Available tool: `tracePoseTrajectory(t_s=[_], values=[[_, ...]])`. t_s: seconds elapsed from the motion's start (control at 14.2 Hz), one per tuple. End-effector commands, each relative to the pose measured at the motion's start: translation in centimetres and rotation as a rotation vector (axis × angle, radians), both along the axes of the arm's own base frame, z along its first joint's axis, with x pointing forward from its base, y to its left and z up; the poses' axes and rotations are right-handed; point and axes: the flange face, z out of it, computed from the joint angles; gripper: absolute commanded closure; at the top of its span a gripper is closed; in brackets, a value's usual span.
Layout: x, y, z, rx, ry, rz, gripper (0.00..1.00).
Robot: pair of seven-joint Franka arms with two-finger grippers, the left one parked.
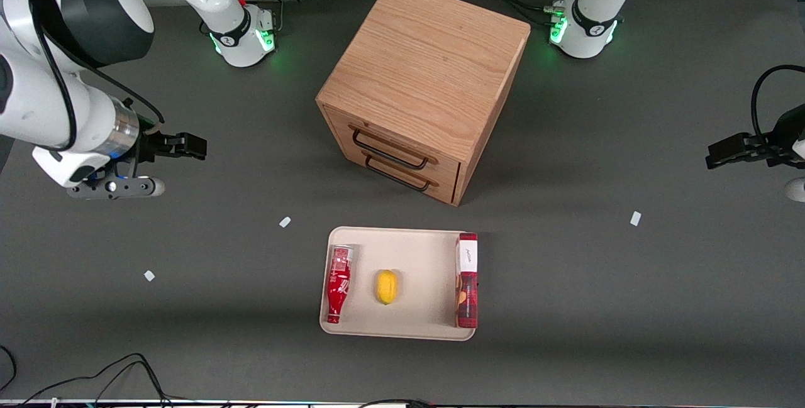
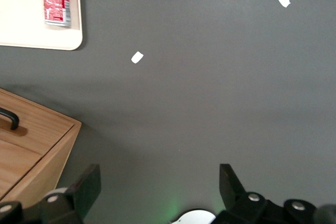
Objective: Place coke bottle on tray
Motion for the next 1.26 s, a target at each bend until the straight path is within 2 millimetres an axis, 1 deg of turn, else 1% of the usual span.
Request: tracePoseTrajectory(t_s=[0.0, 0.07, 0.28, 0.35, 0.42, 0.49, 0.7, 0.77, 0.84, 0.91, 0.98, 1.05, 1.19], values=[[-1.8, -0.4, 2.3, 0.025, -0.011, 0.012, 0.00], [-2.1, -0.4, 2.0, 0.023, -0.001, 0.017, 0.00], [-3.5, -0.9, 2.3, 0.029, -0.002, 0.059, 0.00], [-3.7, -1.3, 2.4, 0.029, -0.004, 0.059, 0.00], [-4.1, -2.3, 2.6, 0.033, -0.007, 0.057, 0.00], [-4.7, -3.0, 2.8, 0.041, -0.010, 0.073, 0.00], [-6.2, -5.3, 3.6, 0.097, -0.066, 0.043, 0.00], [-6.5, -6.1, 3.8, 0.107, -0.078, 0.026, 0.00], [-6.5, -6.3, 3.9, 0.111, -0.080, 0.032, 0.00], [-6.6, -6.5, 4.0, 0.115, -0.074, 0.076, 0.00], [-6.5, -7.7, 4.1, 0.121, -0.074, 0.137, 0.00], [-6.4, -8.2, 4.4, 0.118, -0.082, 0.142, 0.00], [-6.1, -7.1, 4.6, 0.114, -0.086, 0.153, 0.00]])
